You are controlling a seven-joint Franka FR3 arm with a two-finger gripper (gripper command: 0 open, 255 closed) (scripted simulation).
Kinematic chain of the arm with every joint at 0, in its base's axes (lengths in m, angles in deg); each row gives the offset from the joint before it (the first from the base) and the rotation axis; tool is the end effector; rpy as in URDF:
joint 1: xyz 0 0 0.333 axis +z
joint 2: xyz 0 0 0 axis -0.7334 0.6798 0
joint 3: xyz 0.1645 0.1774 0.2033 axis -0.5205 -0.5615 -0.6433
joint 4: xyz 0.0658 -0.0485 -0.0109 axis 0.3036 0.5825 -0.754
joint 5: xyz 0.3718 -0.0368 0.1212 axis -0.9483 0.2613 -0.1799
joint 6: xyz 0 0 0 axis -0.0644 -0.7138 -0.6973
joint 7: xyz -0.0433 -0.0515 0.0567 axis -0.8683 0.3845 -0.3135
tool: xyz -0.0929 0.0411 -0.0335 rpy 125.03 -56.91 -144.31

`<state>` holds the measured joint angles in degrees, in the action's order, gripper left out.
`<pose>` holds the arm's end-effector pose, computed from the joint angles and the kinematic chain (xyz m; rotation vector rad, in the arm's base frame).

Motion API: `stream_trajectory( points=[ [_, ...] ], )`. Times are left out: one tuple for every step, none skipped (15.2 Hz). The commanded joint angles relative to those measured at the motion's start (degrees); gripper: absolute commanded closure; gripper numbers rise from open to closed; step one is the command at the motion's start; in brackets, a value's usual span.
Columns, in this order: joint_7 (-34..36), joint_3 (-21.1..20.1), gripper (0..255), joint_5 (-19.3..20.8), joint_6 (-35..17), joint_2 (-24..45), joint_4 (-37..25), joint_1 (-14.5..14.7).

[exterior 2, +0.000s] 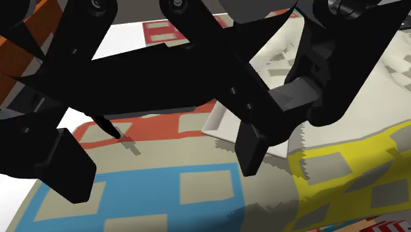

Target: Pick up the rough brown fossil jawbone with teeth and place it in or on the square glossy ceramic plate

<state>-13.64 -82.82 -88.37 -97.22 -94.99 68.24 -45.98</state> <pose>0.2985 0.0335 0.6190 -3.1136 0.0566 -0.0004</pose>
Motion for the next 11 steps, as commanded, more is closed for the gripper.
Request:
stream_trajectory(
  points=[
    [0.00,0.00,0,0.00,0.00,0.00,0.00,0.00],
    [-0.95,-0.15,0,0.18,-1.65,1.76,-0.10,0.40],
    [-1.87,-0.30,0,0.35,-3.26,3.55,-0.28,0.80],
    [-2.78,-0.48,0,0.53,-4.84,5.37,-0.53,1.19],
    [-3.67,-0.66,0,0.71,-6.38,7.23,-0.85,1.57],
    [-4.54,-0.87,0,0.88,-7.87,9.11,-1.25,1.92],
    [-5.40,-1.08,0,1.07,-9.32,11.01,-1.71,2.28],
    [-6.23,-1.32,0,1.26,-10.72,12.94,-2.24,2.62],
    [-7.04,-1.56,0,1.47,-12.08,14.88,-2.83,2.96],
    [-7.84,-1.82,0,1.68,-13.39,16.83,-3.49,3.28],
    [-8.61,-2.10,0,1.90,-14.64,18.80,-4.21,3.58]
  ],
)
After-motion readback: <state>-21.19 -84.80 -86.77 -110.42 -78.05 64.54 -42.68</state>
